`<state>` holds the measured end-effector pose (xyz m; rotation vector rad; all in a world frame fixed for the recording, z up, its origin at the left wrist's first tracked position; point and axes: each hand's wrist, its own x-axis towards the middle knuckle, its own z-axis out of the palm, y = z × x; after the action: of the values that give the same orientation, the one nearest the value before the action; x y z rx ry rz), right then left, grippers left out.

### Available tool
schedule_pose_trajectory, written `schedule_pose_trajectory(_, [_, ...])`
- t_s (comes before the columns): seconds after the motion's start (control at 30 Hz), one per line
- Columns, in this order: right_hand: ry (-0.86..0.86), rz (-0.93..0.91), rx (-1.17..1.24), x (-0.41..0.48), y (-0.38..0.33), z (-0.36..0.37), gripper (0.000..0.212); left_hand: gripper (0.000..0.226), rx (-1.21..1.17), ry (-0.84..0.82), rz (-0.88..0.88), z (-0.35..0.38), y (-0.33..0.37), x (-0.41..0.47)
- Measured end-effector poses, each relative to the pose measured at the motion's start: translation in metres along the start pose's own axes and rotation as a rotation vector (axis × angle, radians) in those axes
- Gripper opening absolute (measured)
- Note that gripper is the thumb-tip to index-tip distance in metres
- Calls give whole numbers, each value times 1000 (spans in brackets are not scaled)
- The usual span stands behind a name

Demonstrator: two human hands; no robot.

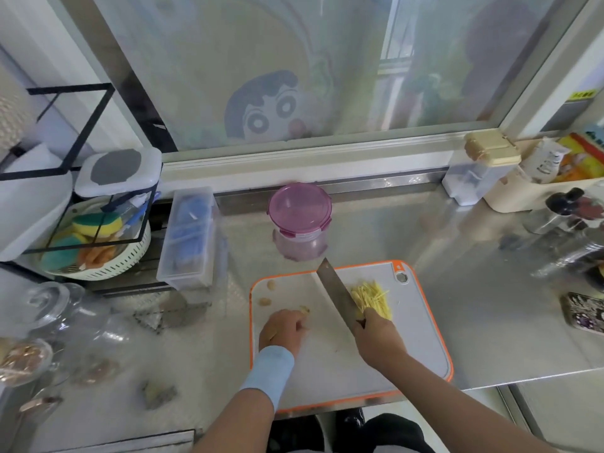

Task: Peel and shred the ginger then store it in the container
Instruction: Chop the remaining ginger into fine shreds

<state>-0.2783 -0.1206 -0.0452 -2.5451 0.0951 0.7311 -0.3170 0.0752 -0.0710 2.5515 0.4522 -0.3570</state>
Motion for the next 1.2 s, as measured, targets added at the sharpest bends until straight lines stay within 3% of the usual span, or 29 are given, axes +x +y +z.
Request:
schedule_pose_trajectory(0.1, [-45, -101, -72, 3, -9, 4, 18, 26, -126, 26, -7, 7, 9, 2])
schedule_pose_trajectory(0.2, [-50, -131, -101, 6, -10, 7, 19, 27, -196, 178, -52, 4, 1, 3])
schedule_pose_trajectory(0.37, [-39, -141, -132, 12, -9, 6, 18, 34, -101, 183, 0, 5, -15, 3])
schedule_pose_trajectory(0.57, [-70, -212, -189, 20, -6, -2, 18, 24, -107, 185, 87, 20, -3, 16])
schedule_pose_trajectory(0.87, [-56, -413, -310, 17, 0, -3, 13, 17, -52, 375, 330, 42, -8, 9])
schedule_pose_trajectory(0.97, [-44, -483, -400, 11, 4, -4, 16, 30, -12, 421, 329, 45, -5, 9])
schedule_pose_trajectory(1.13, [-68, -481, -449, 5, 11, -3, 25, 11, -37, 452, 280, 47, -2, 6])
schedule_pose_trajectory(1.2, [-84, -454, -467, 6, 15, -3, 25, 22, -36, 443, 276, 48, -1, 6])
